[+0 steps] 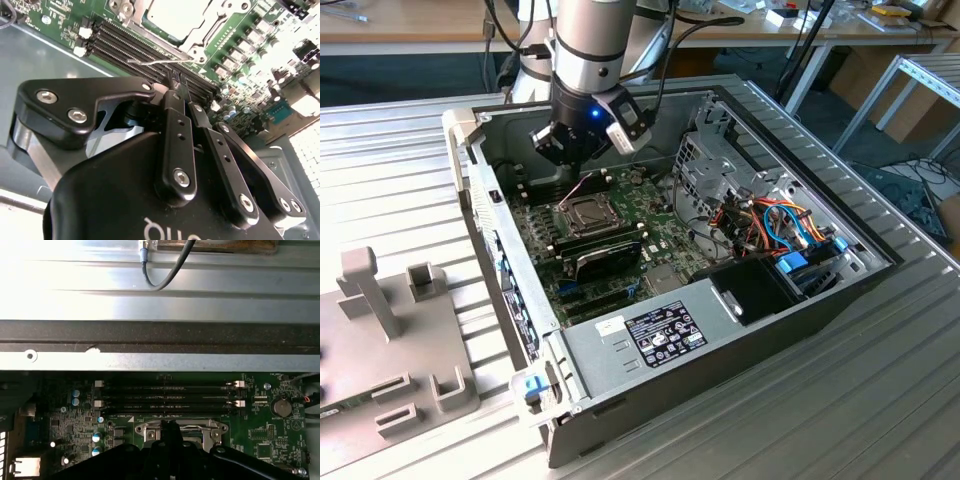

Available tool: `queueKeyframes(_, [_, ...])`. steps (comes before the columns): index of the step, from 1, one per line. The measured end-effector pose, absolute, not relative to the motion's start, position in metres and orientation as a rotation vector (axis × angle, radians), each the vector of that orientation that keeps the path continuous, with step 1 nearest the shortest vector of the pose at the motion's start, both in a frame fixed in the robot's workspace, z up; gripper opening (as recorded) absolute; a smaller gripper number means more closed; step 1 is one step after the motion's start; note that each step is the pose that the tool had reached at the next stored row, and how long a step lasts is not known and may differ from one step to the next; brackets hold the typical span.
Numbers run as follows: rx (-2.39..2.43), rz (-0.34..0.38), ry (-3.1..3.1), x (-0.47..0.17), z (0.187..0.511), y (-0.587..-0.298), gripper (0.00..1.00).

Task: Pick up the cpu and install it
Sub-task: 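Install the first cpu locking lever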

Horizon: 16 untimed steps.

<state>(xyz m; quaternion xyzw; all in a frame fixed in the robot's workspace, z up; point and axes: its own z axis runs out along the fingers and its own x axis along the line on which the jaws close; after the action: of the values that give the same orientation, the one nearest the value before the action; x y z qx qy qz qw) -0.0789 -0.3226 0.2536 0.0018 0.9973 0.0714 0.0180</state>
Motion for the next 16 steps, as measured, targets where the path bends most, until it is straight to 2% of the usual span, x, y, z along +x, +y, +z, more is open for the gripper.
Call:
queueKeyframes(7, [0.006, 0.284, 3.092, -0.079, 0.247, -0.324, 0.11])
queueKeyframes(16, [0.006, 0.291, 3.092, -0.079, 0.238, -0.325, 0.11])
